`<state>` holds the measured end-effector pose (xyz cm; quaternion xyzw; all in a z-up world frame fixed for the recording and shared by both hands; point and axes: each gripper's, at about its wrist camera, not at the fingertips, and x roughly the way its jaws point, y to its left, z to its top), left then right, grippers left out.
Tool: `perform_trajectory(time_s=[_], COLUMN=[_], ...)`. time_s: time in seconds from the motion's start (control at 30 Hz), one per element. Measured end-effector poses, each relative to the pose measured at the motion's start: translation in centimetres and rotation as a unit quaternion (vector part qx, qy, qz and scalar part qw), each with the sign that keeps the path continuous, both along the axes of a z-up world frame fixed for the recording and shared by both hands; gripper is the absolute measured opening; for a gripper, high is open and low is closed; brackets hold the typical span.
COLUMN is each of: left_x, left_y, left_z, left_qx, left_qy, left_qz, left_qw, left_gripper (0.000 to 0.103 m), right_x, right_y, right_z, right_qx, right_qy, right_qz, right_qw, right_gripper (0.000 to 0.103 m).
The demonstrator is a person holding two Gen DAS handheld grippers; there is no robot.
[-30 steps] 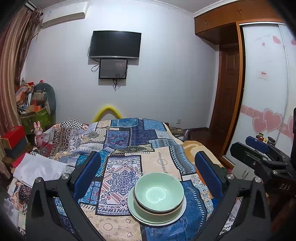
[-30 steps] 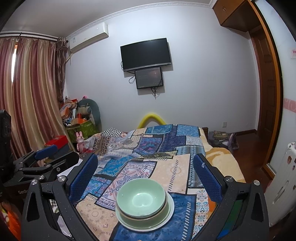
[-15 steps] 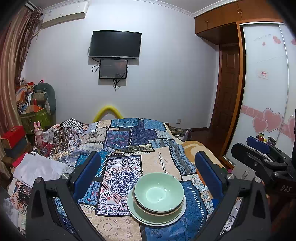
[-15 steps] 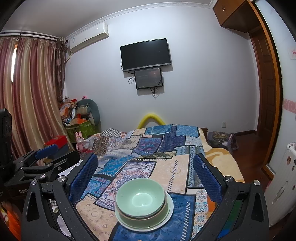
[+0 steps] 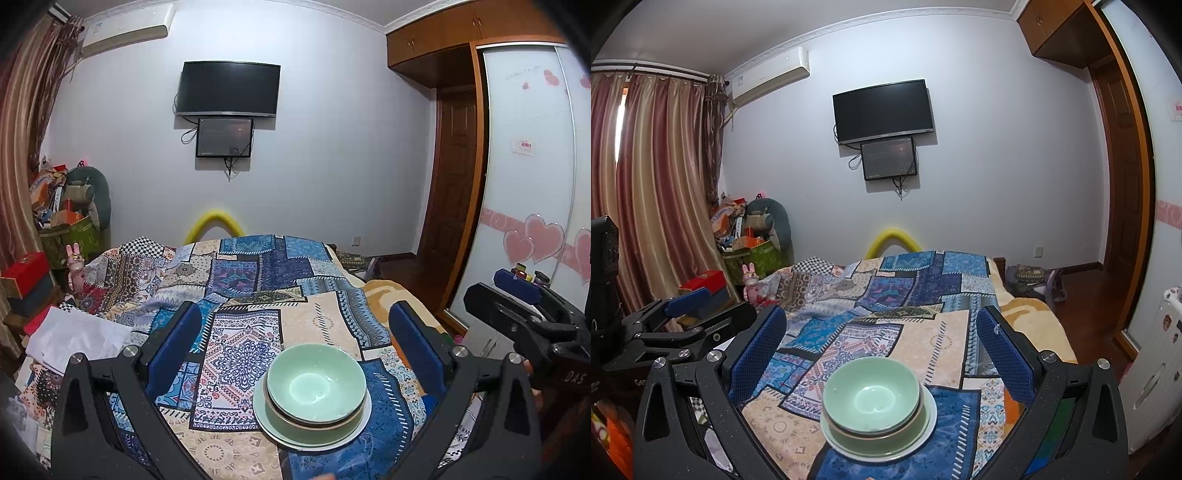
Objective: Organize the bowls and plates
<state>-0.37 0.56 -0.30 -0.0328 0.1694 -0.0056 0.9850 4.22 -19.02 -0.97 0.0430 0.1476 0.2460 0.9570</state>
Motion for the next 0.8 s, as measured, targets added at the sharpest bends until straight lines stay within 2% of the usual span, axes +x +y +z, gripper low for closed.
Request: perform_trajectory(time_s=[0.23,0.53,0.8], left_x=[-0.03,0.44,0.33], left_y=[-0.29,0.54,-0.01], left_z=[0.07,0.07,-0.04], left_qx=[-0.003,-0.030,-0.018], left_qy=[-0.003,0.008,0.007], left_qz=[-0.005,-0.007,-0.011], left_qw=[1.0000,0.9995,0.9997], left_gripper=[0.103,0.103,0.103], right_x=[-0.01,0.05,0.14], right_y=[0.03,0.01,0.14], right_z=[0.07,0.19,0.11], right_qx=[-0.001,-0.005,-0.004], right_qy=[-0.001,-0.002,0.000], right_qz=[-0.001,-0.001,0.001], right_qw=[1.000,1.000,1.000], right_gripper=[0.103,0.103,0.103])
